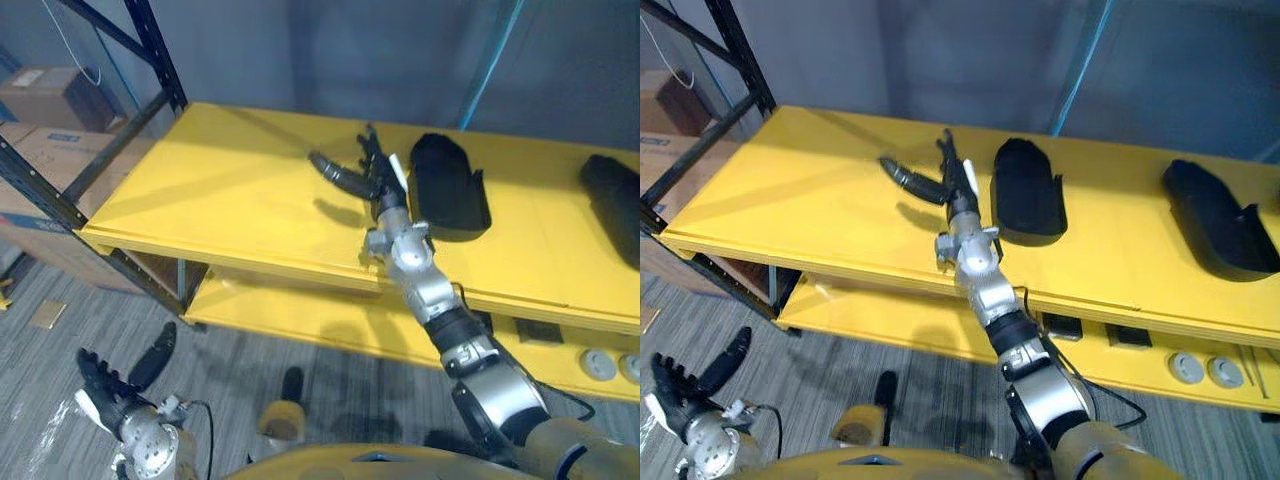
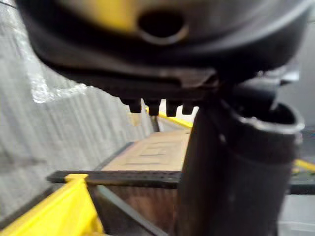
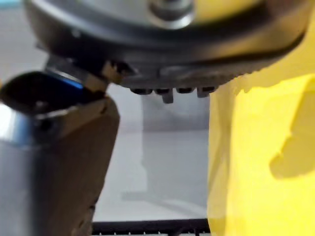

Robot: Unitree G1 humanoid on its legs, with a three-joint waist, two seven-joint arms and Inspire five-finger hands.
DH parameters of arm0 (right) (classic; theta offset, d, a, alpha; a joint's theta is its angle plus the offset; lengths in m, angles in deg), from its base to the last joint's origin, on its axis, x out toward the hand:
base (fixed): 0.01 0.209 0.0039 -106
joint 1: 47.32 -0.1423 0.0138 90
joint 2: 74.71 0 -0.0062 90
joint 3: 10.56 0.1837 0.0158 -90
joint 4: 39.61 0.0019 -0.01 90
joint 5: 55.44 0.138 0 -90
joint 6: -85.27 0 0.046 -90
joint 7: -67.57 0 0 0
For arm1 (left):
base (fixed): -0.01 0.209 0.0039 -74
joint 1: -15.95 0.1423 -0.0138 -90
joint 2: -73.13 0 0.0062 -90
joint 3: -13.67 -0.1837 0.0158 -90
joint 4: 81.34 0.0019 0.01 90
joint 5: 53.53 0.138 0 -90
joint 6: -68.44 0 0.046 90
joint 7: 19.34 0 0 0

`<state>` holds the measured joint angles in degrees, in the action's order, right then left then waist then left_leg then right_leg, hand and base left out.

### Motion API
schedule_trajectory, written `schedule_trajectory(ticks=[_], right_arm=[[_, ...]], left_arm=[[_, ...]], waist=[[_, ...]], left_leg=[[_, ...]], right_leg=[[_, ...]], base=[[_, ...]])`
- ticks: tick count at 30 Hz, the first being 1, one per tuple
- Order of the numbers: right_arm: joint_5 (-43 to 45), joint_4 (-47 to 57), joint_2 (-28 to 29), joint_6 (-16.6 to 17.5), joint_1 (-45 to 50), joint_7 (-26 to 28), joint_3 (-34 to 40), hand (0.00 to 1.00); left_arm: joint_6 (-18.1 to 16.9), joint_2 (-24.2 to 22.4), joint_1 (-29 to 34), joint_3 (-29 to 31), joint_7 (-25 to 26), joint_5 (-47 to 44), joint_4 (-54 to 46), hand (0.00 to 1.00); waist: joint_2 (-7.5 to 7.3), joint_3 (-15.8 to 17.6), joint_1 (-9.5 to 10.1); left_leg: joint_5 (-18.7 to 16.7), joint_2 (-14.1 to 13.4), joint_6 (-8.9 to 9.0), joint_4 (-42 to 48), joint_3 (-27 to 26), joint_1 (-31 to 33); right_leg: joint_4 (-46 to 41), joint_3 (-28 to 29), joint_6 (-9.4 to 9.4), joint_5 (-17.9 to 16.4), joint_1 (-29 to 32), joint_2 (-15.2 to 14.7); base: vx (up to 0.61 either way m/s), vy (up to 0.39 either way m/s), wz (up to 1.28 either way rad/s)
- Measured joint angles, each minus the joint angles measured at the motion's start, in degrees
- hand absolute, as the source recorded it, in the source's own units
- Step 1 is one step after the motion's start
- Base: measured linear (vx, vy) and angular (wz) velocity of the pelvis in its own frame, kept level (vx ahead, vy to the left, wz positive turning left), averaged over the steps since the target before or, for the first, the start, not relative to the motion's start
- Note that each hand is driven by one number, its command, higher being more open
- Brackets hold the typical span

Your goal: Walk over and take three plastic housings, then place them on the shelf

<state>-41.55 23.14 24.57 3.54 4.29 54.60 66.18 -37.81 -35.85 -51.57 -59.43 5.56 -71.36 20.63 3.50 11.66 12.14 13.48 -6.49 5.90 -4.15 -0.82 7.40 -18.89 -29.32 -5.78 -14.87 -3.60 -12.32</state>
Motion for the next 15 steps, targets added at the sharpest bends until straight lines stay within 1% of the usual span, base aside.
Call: schedule_trajectory(ticks=[1,2,3,4,5,6,7,8,9,10,12,13,15], right_arm=[[0.00,0.00,-0.14,0.05,-1.59,-0.32,0.59,1.00],[-0.02,0.00,-0.19,0.18,-2.93,-0.56,0.91,1.00],[-0.06,0.04,-0.25,0.70,-4.13,-0.56,1.28,1.00],[-0.26,0.09,-0.36,1.45,-5.11,-0.53,1.56,1.00],[-0.46,0.10,-0.39,1.94,-5.65,-0.53,1.56,1.00],[-0.69,0.18,-0.36,2.25,-5.87,-0.52,1.50,1.00],[-1.40,1.24,-0.20,2.44,-6.00,-0.54,1.42,1.00],[-2.28,1.59,0.09,2.78,-6.80,-0.48,0.98,1.00],[-2.28,1.60,0.16,2.80,-7.62,-0.45,0.71,1.00],[-2.29,1.62,0.17,2.78,-9.46,-0.46,0.22,1.00],[-2.28,1.62,-0.37,2.78,-11.46,-0.44,-0.17,1.00],[-2.28,1.62,-0.65,2.76,-12.30,-0.52,-0.22,1.00],[-2.34,1.62,-0.80,2.35,-13.20,-1.12,-0.79,1.00]], left_arm=[[0.02,-0.02,0.02,-0.83,-3.10,-0.34,0.54,1.00],[0.16,-0.04,0.05,-1.92,-8.35,-2.52,0.80,1.00],[0.34,0.62,-0.01,-4.58,-14.16,-4.85,1.68,1.00],[0.90,1.84,-0.15,-8.45,-19.85,-6.00,2.95,1.00],[1.97,2.78,-0.82,-11.53,-23.88,-6.78,4.11,1.00],[2.74,3.16,-1.40,-13.39,-26.18,-7.13,4.96,1.00],[4.16,3.31,-2.91,-16.87,-30.59,-7.36,6.99,1.00],[5.50,3.23,-4.34,-19.66,-33.90,-8.87,9.04,1.00],[6.05,3.19,-5.20,-20.90,-35.15,-9.37,10.09,1.00],[7.47,3.02,-6.80,-22.55,-37.17,-9.48,11.57,1.00],[7.78,3.86,-7.60,-23.24,-39.31,-10.20,12.10,1.00],[7.68,3.80,-8.21,-23.11,-39.24,-11.77,13.13,1.00],[7.54,4.01,-9.25,-22.83,-39.19,-13.52,15.00,1.00]], waist=[[0.41,1.00,0.08],[0.81,1.90,0.13],[1.26,2.86,0.11],[1.69,4.38,0.09],[1.90,5.24,-0.06],[2.02,5.64,-0.14],[1.90,6.31,-0.47],[1.62,6.80,-1.47],[1.47,7.28,-1.99],[1.45,8.28,-2.65],[1.92,9.21,-2.96],[2.52,9.69,-3.12],[3.09,10.26,-3.11]], left_leg=[[0.42,0.06,0.28,-0.05,-0.10,0.70],[0.66,0.15,0.26,-0.01,-0.30,1.48],[0.85,0.33,0.29,-0.04,-0.51,2.35],[0.92,0.64,0.36,-0.08,-0.94,2.43],[0.97,0.88,0.31,-0.11,-1.40,2.46],[1.23,0.93,-0.03,-0.12,-1.80,2.52],[1.30,1.09,-0.09,-0.08,-2.67,2.85],[1.40,1.20,-0.20,-0.01,-3.14,3.54],[1.40,1.18,-0.20,0.00,-3.51,3.71],[1.41,0.99,-0.21,-0.02,-4.27,3.89],[1.41,0.92,-0.22,-0.02,-5.17,4.10],[1.41,0.89,-0.22,0.01,-5.41,4.09],[1.41,0.78,-0.22,-0.01,-5.88,4.09]], right_leg=[[-1.74,0.29,0.05,-0.67,1.59,-0.51],[-3.40,0.83,-0.05,-1.26,3.21,-0.99],[-5.41,1.40,-0.22,-2.03,5.11,-1.72],[-7.23,2.13,-0.21,-2.79,6.33,-2.46],[-8.41,2.91,-0.36,-3.33,7.15,-2.85],[-8.91,3.26,-0.28,-3.53,7.74,-3.14],[-9.86,4.26,-0.34,-3.95,9.02,-3.57],[-10.57,4.86,-0.32,-4.19,10.25,-3.65],[-10.85,5.33,-0.24,-4.25,10.80,-3.68],[-11.29,6.21,-0.20,-4.27,11.72,-3.66],[-11.99,7.52,-0.15,-4.30,12.73,-3.71],[-12.04,7.88,-0.11,-4.31,12.99,-3.71],[-12.13,8.38,0.04,-4.41,13.46,-3.61]], base=[[-0.05,-0.035,-0.05],[-0.05,-0.043,-0.09],[-0.03,-0.062,-0.13],[-0.02,-0.067,-0.15],[0.00,-0.063,-0.17],[0.01,-0.053,-0.24],[0.03,-0.064,-0.24],[0.03,-0.059,-0.24],[0.04,-0.060,-0.26],[0.04,-0.036,-0.25],[0.04,-0.043,-0.27],[0.04,-0.042,-0.21],[0.01,-0.047,-0.13]])
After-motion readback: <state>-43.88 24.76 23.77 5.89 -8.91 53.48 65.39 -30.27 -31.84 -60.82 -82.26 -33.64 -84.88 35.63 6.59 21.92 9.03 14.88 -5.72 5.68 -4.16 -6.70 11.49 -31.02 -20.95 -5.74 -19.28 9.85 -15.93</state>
